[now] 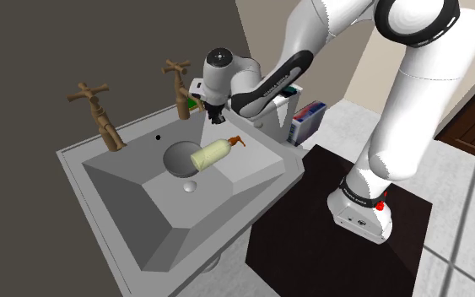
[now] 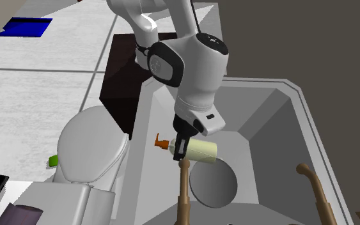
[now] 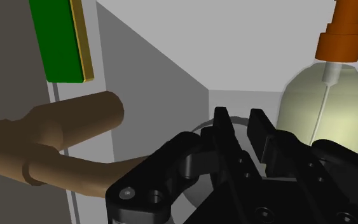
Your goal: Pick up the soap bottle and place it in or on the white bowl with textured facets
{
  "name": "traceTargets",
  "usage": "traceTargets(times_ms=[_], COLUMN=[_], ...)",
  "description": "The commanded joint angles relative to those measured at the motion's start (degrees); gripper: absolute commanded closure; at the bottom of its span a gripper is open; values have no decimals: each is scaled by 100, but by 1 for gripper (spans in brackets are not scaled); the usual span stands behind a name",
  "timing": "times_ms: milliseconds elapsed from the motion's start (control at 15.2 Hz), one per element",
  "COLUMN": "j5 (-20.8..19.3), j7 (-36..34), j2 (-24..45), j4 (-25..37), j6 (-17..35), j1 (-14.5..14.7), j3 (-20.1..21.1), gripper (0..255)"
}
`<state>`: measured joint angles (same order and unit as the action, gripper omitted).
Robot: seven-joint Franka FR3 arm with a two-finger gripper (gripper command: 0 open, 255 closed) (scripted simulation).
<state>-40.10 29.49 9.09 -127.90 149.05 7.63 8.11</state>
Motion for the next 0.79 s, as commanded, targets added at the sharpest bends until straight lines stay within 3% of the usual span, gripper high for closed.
traceTargets(times_ms=[0, 528, 594, 660, 726], j5=[-243, 352, 276, 276, 282], j7=[-199, 373, 299, 299, 332], j2=[447, -38, -5, -5, -45], j4=[-59, -48, -39, -39, -225], j6=[203, -192, -141, -141, 1], j1=[90, 48, 42, 42, -8], j3=[5, 131, 99, 99, 74], gripper=[255, 255, 255, 0, 0])
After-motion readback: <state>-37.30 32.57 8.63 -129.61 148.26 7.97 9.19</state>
